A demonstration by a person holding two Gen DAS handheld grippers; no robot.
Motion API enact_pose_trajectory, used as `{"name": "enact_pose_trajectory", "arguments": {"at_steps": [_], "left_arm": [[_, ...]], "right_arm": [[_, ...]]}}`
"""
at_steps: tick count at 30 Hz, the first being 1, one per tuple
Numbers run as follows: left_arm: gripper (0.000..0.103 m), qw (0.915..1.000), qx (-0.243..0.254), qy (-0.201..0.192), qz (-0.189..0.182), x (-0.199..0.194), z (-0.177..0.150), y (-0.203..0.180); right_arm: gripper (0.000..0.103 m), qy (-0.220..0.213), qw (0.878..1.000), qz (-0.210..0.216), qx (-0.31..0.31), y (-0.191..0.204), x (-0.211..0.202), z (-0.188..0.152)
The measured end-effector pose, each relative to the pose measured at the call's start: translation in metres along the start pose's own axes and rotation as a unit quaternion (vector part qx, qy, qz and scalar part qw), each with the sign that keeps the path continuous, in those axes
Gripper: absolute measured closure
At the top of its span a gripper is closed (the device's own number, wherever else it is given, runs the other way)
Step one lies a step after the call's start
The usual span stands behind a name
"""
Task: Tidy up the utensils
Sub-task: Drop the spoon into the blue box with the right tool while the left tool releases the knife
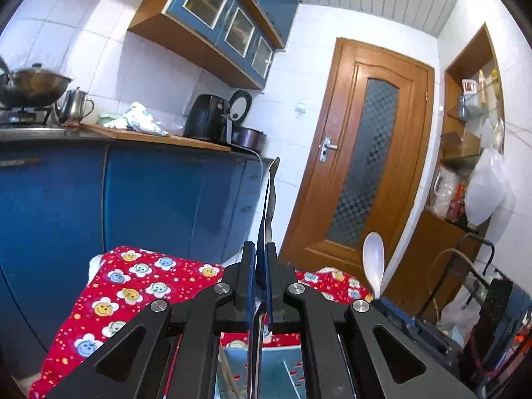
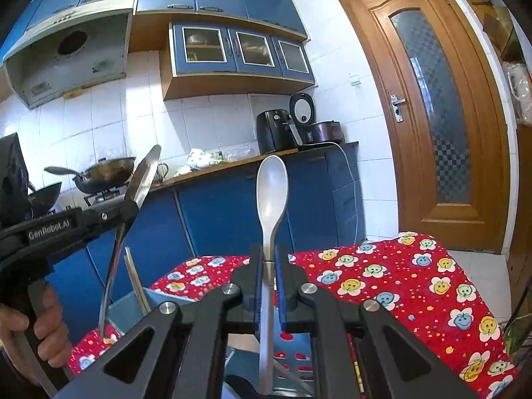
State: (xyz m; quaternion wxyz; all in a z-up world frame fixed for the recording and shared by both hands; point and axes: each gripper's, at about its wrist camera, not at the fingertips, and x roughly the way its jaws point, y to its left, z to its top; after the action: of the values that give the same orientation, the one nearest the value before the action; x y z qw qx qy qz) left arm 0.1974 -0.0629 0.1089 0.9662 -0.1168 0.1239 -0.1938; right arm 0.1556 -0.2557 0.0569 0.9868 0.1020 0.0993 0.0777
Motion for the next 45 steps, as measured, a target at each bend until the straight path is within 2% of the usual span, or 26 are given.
{"name": "enact_pose_trajectory", "arguments": {"at_steps": [5,12,16,21,25,34,39,45], "left_arm": [[0.098,0.9994,-0.023,-0.027,0.008,0.002,0.004,0.003],[0.1,0.9982,-0.036,-0.044,0.017,0.008,0.007,0.001],[0.1,0.9979,-0.018,-0.058,0.02,0.006,0.012,-0.007],[0.1,0.9994,-0.001,-0.029,0.02,0.012,-0.003,-0.008],[0.1,0.9998,-0.014,-0.005,0.016,0.014,-0.008,-0.002],[0.1,0.9984,-0.002,0.055,0.008,0.005,-0.006,0.002],[0.093,0.9963,-0.001,0.085,0.011,-0.001,-0.01,0.005],[0.091,0.9944,-0.013,0.104,0.016,-0.009,-0.012,0.011]], "right_arm": [[0.094,0.0,1.0,-0.002,0.002,-0.001,0.001,0.001],[0.094,-0.002,1.0,-0.004,-0.002,0.001,0.0,0.002],[0.094,-0.001,1.0,-0.005,-0.008,0.002,0.0,0.001],[0.094,0.012,1.0,-0.004,-0.003,0.0,0.003,-0.004],[0.094,0.018,1.0,-0.005,-0.001,-0.001,0.002,-0.003],[0.094,0.052,0.997,0.024,0.053,-0.011,0.0,0.0],[0.094,0.064,0.997,0.017,0.045,-0.011,-0.004,-0.004],[0.094,0.079,0.997,0.01,0.023,-0.005,-0.009,-0.008]]}}
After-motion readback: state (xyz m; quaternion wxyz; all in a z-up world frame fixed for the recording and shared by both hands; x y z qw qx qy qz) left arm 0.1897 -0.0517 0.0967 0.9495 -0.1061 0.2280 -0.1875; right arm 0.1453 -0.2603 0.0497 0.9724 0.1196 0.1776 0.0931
